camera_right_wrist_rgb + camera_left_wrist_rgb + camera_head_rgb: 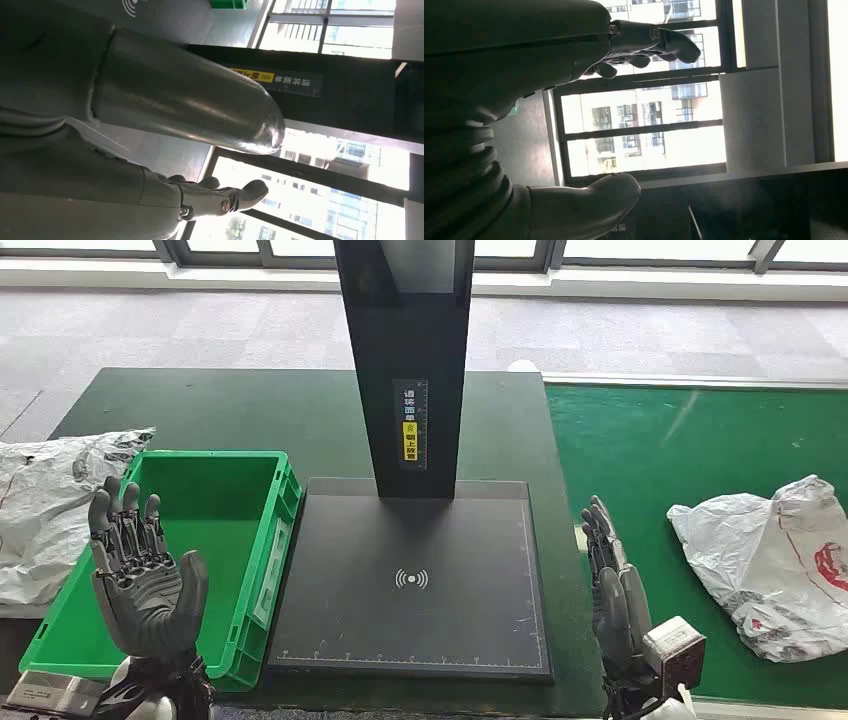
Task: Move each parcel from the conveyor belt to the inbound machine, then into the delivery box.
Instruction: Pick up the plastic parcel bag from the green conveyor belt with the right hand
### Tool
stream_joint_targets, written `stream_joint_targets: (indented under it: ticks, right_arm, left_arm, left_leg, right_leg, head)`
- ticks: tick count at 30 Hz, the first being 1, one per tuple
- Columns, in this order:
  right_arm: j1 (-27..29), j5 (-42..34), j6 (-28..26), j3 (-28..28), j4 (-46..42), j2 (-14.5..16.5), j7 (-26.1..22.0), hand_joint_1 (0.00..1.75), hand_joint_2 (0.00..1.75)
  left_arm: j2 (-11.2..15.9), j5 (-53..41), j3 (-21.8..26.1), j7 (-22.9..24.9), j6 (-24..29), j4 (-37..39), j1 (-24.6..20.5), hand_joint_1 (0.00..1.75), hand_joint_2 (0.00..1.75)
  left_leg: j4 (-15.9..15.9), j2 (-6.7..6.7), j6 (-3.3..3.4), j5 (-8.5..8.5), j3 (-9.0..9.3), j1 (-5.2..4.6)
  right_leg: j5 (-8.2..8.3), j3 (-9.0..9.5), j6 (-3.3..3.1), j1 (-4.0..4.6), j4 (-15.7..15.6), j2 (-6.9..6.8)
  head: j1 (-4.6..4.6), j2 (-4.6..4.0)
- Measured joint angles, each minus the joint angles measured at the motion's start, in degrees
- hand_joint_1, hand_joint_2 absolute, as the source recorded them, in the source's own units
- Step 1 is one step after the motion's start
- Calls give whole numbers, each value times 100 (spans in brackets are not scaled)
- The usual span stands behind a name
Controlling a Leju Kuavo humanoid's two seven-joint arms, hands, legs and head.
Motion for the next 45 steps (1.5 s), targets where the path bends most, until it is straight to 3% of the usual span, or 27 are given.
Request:
stream_joint_targets:
  ticks: [7, 9, 11, 13, 17, 20, 24, 34, 41, 45]
  right_arm:
    - [0, 0, 0, 0, 0, 0, 0, 0, 0]
    - [0, 0, 0, 0, 0, 0, 0, 0, 0]
    - [4, 40, -66, 0, -1, 5, -42, 0, 87]
    - [65, 265, -505, 11, -35, 82, -242, 0, 175]
    - [286, 740, -1610, 254, -246, 405, -544, 0, 175]
    - [401, 783, -1713, 373, -330, 501, -540, 0, 175]
    - [473, 805, -1695, 398, -365, 540, -473, 0, 175]
    - [551, 216, -891, 402, -438, 569, -420, 0, 175]
    - [569, 323, -730, 402, -454, 587, -436, 0, 175]
    - [470, 869, -1016, 368, -434, 582, -300, 0, 175]
  left_arm:
    - [0, 0, 0, 0, 0, 0, 0, 0, 175]
    - [0, 0, 0, 0, 0, 0, 0, 0, 87]
    - [-7, -52, -7, 51, 9, 17, -9, 0, 0]
    - [-87, -308, -112, 250, 178, 300, -154, 0, 0]
    - [-198, -566, -936, 419, 1137, 1789, -670, 0, 0]
    - [-141, -353, -1416, 473, 1426, 2395, -870, 0, 0]
    - [-86, -150, -1765, 688, 1259, 2695, -1028, 0, 0]
    - [-74, -366, -1960, 513, 1048, 2828, -1084, 0, 0]
    - [-69, -531, -2016, 496, 1027, 2845, -1097, 0, 0]
    - [-63, -579, -2022, 474, 1043, 2813, -1095, 0, 0]
  left_leg:
    - [0, 0, 0, 0, 0, 0]
    - [0, 0, 0, 0, 0, 0]
    - [1, 0, 0, 0, 3, 0]
    - [2, -16, 7, 4, 5, -4]
    - [2, -15, 16, 13, -1, -8]
    - [1, 33, 16, 13, -3, -7]
    - [2, 34, 17, 13, -5, -8]
    - [2, 35, 17, 13, -6, -7]
    - [2, 35, 17, 13, -7, -7]
    - [2, 35, 17, 14, -7, -7]
  right_leg:
    - [0, 0, 0, 0, 0, 0]
    - [0, 0, 0, 0, 0, 0]
    - [0, -4, 0, 0, -1, 0]
    - [-1, -6, 1, -5, -4, -20]
    - [10, -7, -3, -9, -3, -26]
    - [23, -23, -5, -9, -1, 21]
    - [26, -25, -2, -11, -1, 21]
    - [26, -27, -2, -10, -1, 21]
    - [26, -26, -2, -11, -1, 21]
    - [26, -26, -2, -11, 0, 21]
  head:
    - [0, 0]
    - [0, 0]
    - [0, 0]
    - [1, 0]
    - [1, 0]
    - [-1, 0]
    - [-2, 0]
    - [-2, 0]
    - [-2, 0]
    - [-2, 0]
